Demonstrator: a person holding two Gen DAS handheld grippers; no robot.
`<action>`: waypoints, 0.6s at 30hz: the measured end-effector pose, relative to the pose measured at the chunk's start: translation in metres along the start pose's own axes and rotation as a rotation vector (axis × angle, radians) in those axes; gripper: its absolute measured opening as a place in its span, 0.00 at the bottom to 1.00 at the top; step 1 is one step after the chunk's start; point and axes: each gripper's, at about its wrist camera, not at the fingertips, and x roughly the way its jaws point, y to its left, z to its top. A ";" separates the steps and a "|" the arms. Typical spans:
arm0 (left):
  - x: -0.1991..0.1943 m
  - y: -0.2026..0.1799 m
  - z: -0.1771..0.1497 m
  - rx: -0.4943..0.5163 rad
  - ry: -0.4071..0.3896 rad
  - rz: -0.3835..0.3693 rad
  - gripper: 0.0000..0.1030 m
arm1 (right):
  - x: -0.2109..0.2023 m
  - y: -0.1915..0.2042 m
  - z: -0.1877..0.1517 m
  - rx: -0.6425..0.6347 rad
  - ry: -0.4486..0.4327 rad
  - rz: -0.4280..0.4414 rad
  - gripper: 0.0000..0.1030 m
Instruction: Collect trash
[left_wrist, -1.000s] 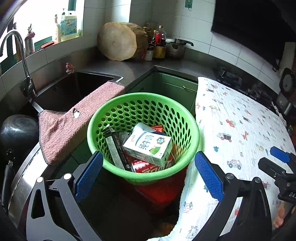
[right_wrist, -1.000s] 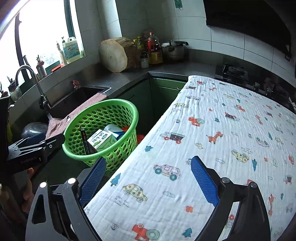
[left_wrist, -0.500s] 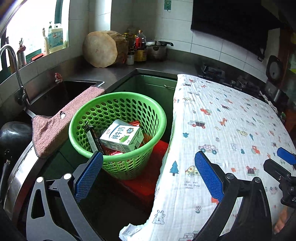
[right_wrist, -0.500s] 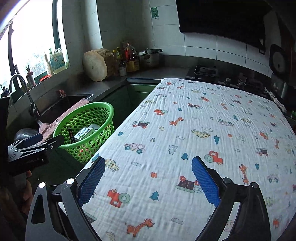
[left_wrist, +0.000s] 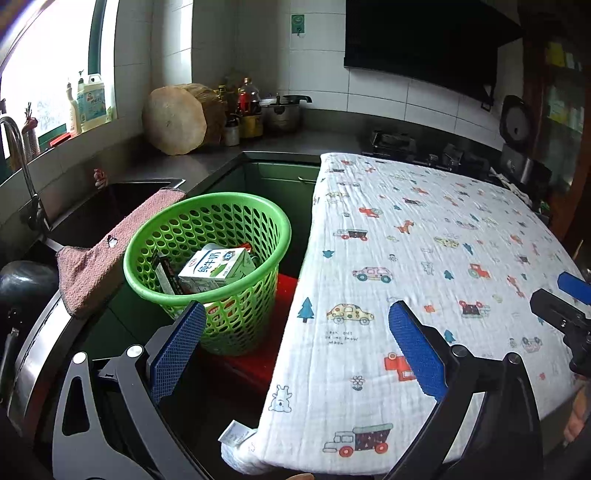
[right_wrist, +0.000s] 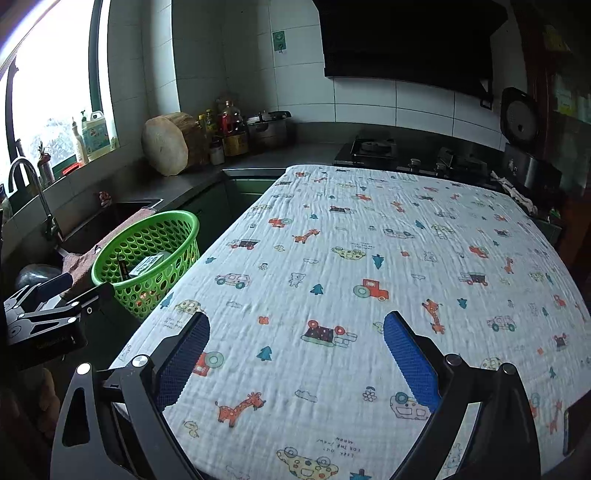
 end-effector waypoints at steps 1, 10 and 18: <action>-0.001 -0.003 -0.001 0.006 -0.001 -0.012 0.95 | -0.001 -0.002 -0.001 0.002 0.000 -0.005 0.89; -0.003 -0.027 -0.008 0.058 -0.007 -0.054 0.95 | -0.014 -0.022 -0.013 0.042 -0.010 -0.049 0.89; -0.006 -0.050 -0.005 0.106 -0.040 -0.078 0.95 | -0.025 -0.036 -0.016 0.072 -0.028 -0.083 0.89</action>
